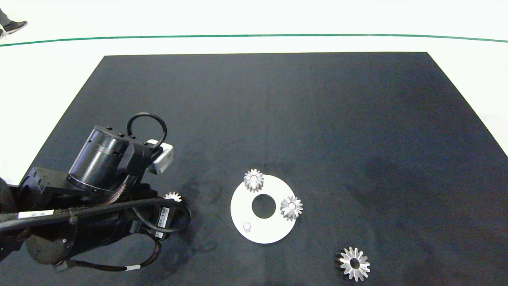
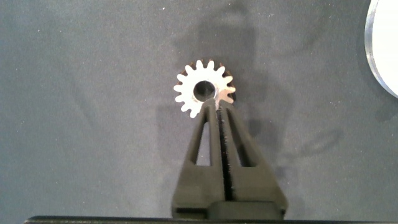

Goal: Remove an incorrectly installed larger gear and replace it with the correct smaller gear

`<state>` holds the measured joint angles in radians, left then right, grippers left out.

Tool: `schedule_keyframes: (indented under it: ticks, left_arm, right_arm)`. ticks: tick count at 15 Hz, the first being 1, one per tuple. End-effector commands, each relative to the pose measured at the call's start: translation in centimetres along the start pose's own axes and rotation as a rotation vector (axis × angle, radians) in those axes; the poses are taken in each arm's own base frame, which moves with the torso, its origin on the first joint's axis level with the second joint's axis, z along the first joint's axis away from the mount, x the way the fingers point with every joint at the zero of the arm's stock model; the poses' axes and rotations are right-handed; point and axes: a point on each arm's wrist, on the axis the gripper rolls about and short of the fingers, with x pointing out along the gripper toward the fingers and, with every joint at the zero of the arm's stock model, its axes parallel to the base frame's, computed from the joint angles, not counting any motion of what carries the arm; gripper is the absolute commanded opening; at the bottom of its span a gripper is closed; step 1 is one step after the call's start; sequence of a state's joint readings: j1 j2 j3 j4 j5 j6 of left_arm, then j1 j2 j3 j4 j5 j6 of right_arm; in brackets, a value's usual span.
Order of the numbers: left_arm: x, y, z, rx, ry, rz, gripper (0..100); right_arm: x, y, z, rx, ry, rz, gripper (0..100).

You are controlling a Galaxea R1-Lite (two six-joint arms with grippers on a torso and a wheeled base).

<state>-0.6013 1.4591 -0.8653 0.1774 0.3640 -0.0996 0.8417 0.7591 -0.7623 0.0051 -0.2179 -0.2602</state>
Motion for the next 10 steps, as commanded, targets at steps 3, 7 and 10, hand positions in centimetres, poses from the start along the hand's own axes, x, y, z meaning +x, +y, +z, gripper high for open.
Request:
schedule_keyframes:
  ticks: [3, 7, 10]
  left_arm:
    - [0.0, 0.0, 0.1, -0.009, -0.016, -0.001, 100]
    - [0.2, -0.6, 0.2, -0.018, -0.024, -0.015, 100]
    - [1.5, -1.1, 0.3, -0.021, -0.019, -0.014, 100]
  right_arm:
    - [0.1, 0.0, -0.1, -0.003, 0.005, 0.002, 100]
    - [0.1, 0.0, -0.1, -0.003, 0.005, 0.002, 100]
    - [0.1, 0.1, -0.1, -0.004, 0.007, 0.002, 100]
